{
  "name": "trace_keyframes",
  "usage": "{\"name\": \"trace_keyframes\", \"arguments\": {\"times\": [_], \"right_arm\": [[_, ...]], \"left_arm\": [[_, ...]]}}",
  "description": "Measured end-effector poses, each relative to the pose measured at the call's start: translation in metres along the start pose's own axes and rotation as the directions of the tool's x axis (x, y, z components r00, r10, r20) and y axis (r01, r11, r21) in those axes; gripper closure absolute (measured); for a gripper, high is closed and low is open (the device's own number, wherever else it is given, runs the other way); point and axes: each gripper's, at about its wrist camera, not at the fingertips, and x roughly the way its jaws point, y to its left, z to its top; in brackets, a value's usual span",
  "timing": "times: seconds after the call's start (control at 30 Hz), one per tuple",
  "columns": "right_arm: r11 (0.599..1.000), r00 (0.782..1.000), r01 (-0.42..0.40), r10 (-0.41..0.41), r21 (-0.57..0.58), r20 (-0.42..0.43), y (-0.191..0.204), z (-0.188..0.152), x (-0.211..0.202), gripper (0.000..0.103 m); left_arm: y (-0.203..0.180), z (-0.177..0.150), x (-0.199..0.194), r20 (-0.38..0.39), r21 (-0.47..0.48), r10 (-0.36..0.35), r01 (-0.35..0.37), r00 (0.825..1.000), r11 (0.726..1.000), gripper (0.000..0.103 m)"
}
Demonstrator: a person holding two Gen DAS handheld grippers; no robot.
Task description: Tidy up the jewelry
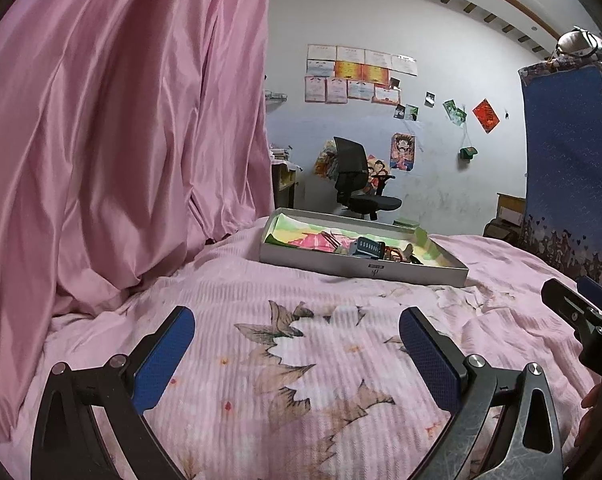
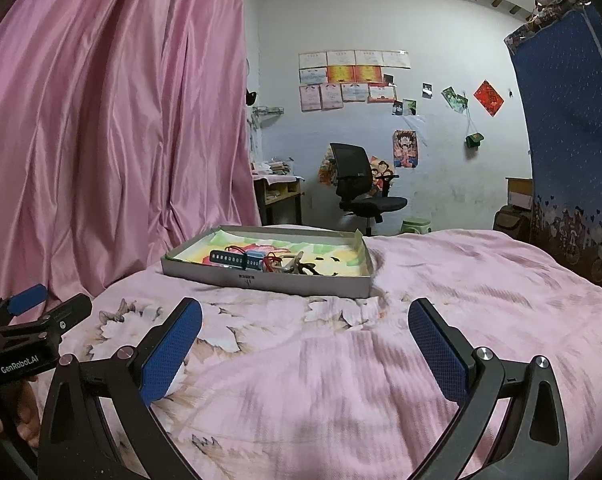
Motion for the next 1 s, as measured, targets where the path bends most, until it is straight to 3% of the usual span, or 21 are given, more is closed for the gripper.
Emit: {"name": "trace_keyframes", "arguments": {"times": [1.0], "right_arm": [[1.0, 1.0, 0.029, -0.029, 0.002, 0.008, -0.0002, -0.0081, 0.0056, 0.001]], "left_arm": [[-0.0009, -0.0031, 0.0035, 0.005, 0.01, 0.002, -0.002, 1.0, 1.0, 0.0]]}}
